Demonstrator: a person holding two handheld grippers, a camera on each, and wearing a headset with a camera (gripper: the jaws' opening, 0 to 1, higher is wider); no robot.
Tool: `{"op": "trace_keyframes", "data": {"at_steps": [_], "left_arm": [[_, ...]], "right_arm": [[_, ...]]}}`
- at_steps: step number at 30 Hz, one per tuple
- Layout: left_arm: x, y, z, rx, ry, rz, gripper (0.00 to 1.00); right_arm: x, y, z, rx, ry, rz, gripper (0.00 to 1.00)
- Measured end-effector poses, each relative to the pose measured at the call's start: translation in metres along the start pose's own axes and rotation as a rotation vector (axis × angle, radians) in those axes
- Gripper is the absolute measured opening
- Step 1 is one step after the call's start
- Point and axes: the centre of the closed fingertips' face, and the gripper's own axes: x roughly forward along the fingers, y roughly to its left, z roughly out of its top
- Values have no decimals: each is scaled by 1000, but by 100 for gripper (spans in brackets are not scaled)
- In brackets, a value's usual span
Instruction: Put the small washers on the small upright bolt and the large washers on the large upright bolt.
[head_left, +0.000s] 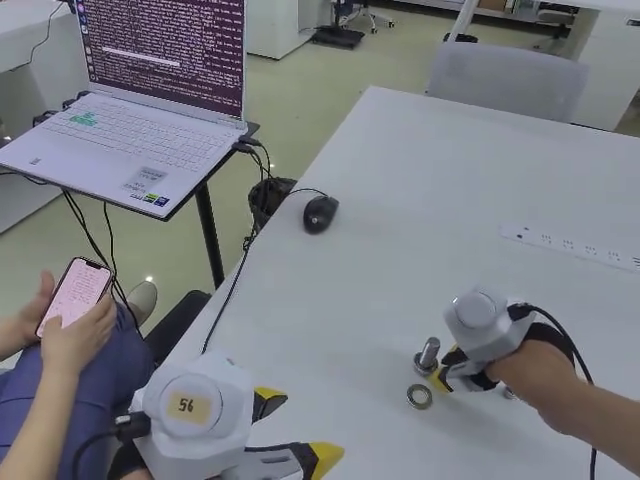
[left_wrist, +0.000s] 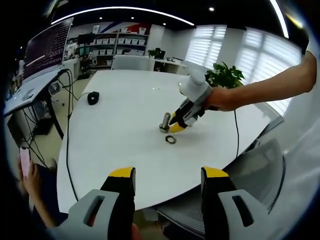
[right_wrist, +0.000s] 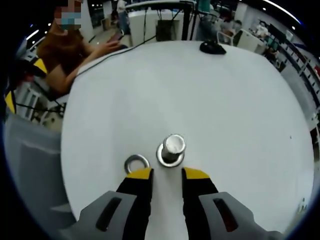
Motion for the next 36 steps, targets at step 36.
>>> {"op": "trace_keyframes", "data": {"at_steps": [36], "left_arm": [[0,-9,0,11,3,-14,51]], "right_arm": [[12,66,4,-352,3,232,29]]}}
